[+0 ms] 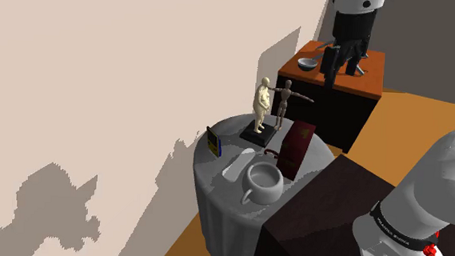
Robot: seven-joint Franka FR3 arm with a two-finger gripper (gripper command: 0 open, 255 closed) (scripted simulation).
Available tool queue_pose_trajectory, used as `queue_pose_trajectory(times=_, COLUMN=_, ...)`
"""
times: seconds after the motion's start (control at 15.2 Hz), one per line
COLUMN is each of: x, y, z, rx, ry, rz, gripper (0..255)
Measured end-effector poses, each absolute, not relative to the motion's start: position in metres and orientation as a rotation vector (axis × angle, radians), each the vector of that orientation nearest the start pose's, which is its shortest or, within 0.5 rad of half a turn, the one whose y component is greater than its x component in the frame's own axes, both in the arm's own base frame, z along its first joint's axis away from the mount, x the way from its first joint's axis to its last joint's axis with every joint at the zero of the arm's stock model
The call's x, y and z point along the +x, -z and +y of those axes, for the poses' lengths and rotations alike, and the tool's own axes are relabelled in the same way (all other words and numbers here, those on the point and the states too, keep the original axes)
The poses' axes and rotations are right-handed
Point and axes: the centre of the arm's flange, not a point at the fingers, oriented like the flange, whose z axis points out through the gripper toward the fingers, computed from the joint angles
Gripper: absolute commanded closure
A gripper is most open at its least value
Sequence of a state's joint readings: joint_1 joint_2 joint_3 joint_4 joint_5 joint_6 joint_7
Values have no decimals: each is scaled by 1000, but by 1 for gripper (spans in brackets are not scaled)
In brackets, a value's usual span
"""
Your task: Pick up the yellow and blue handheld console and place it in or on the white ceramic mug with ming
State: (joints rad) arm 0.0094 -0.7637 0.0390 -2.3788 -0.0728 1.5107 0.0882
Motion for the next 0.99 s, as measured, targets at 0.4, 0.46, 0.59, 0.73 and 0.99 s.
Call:
queue_pose_trajectory(times=0.4, x=339, y=-532, z=24, rx=-3238, ry=-152, rz=83, gripper=0)
queue_pose_trajectory(times=0.46, x=348, y=-524, z=25, rx=-3237, ry=-149, rz=81, gripper=0)
queue_pose_trajectory(times=0.59, x=368, y=-508, z=32, rx=-3235, ry=-143, rz=80, gripper=0)
queue_pose_trajectory(times=0.73, x=383, y=-490, z=39, rx=-3232, ry=-137, rz=79, gripper=0)
queue_pose_trajectory(times=0.99, x=418, y=-452, z=55, rx=-3227, ry=-125, rz=76, gripper=0)
